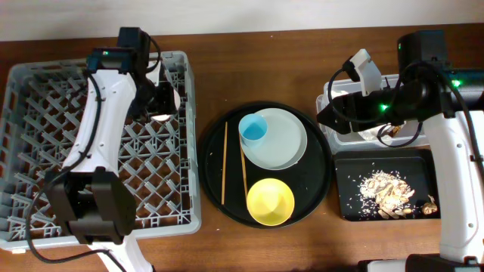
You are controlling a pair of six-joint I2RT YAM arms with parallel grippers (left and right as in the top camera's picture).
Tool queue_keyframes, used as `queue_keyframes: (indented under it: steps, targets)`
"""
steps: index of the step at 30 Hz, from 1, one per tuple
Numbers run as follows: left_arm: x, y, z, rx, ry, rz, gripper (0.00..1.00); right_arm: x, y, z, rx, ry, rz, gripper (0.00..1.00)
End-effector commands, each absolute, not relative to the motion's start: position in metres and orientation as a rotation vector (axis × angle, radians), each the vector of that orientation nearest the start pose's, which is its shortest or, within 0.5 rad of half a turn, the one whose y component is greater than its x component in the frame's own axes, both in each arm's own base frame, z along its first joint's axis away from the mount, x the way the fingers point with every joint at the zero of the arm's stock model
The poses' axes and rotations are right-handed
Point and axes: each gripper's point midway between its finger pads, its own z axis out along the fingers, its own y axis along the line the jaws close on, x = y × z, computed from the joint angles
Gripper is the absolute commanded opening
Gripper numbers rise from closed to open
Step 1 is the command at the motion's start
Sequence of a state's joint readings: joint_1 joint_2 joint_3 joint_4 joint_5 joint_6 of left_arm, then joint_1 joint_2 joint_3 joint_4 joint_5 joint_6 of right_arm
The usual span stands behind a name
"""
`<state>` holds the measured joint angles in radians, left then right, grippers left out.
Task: Sort waste into correct bins and load items into the dishwasher rack
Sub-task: 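Place the pink cup upside down in the dish rack with the left gripper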
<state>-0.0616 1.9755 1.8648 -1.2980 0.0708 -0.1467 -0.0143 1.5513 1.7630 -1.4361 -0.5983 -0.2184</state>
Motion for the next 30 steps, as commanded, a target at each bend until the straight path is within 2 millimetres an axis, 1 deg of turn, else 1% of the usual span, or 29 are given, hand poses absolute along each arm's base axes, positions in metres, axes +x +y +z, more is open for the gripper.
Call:
queue_keyframes:
  steps: [1, 3, 4, 7, 9, 12, 14, 16, 18, 19, 20, 21, 22, 23, 24, 25, 26, 27, 28, 30]
  targets:
    - [0.412, -0.028, 0.141, -0.167, 2.990, -0.065, 0.10, 0.316, 0.089, 0.282, -0.417, 2.612, 0.738, 0.67]
    - [0.413, -0.029, 0.140, -0.165, 2.989, -0.066, 0.25, 0.316, 0.089, 0.281, -0.416, 2.615, 0.740, 0.67]
    - [0.413, -0.029, 0.140, -0.164, 2.985, -0.066, 0.49, 0.315, 0.090, 0.278, -0.416, 2.622, 0.744, 0.67]
    - [0.416, -0.030, 0.141, -0.163, 2.974, -0.073, 0.63, 0.312, 0.094, 0.272, -0.466, 2.628, 0.747, 0.68]
    - [0.420, -0.032, 0.142, -0.161, 2.959, -0.094, 0.66, 0.311, 0.102, 0.264, -0.505, 2.633, 0.757, 0.68]
    - [0.424, -0.041, 0.143, -0.153, 2.943, -0.172, 0.77, 0.313, 0.119, 0.253, -0.591, 2.609, 0.765, 0.68]
    - [0.424, -0.040, 0.143, -0.153, 2.943, -0.170, 0.79, 0.314, 0.129, 0.250, -0.634, 2.592, 0.768, 0.68]
    - [0.424, -0.040, 0.143, -0.155, 2.942, -0.170, 0.87, 0.315, 0.140, 0.247, -0.682, 2.567, 0.771, 0.68]
    - [0.427, -0.040, 0.145, -0.154, 2.930, -0.172, 0.87, 0.318, 0.155, 0.246, -0.745, 2.524, 0.764, 0.68]
    - [0.430, -0.039, 0.150, -0.156, 2.915, -0.174, 0.91, 0.320, 0.161, 0.244, -0.770, 2.507, 0.743, 0.68]
    - [0.431, -0.038, 0.154, -0.158, 2.906, -0.177, 0.91, 0.324, 0.165, 0.241, -0.772, 2.505, 0.705, 0.68]
    - [0.433, -0.038, 0.162, -0.161, 2.892, -0.199, 0.91, 0.329, 0.168, 0.236, -0.771, 2.505, 0.649, 0.68]
    - [0.436, -0.039, 0.177, -0.170, 2.866, -0.253, 0.91, 0.335, 0.173, 0.228, -0.775, 2.503, 0.567, 0.68]
    - [0.437, -0.040, 0.192, -0.171, 2.839, -0.317, 0.91, 0.338, 0.178, 0.223, -0.778, 2.500, 0.521, 0.68]
    - [0.438, -0.041, 0.203, -0.172, 2.817, -0.361, 0.91, 0.342, 0.183, 0.218, -0.786, 2.493, 0.482, 0.68]
    - [0.439, -0.040, 0.222, -0.183, 2.777, -0.437, 0.91, 0.344, 0.190, 0.212, -0.803, 2.484, 0.448, 0.68]
    - [0.439, -0.039, 0.236, -0.191, 2.745, -0.489, 0.92, 0.345, 0.196, 0.205, -0.825, 2.474, 0.422, 0.68]
    - [0.438, -0.036, 0.253, -0.201, 2.704, -0.545, 0.92, 0.345, 0.207, 0.194, -0.863, 2.464, 0.392, 0.68]
    - [0.436, -0.033, 0.265, -0.210, 2.674, -0.583, 0.93, 0.345, 0.215, 0.187, -0.888, 2.458, 0.377, 0.68]
    - [0.430, -0.026, 0.284, -0.228, 2.635, -0.618, 0.96, 0.345, 0.234, 0.166, -0.948, 2.444, 0.344, 0.67]
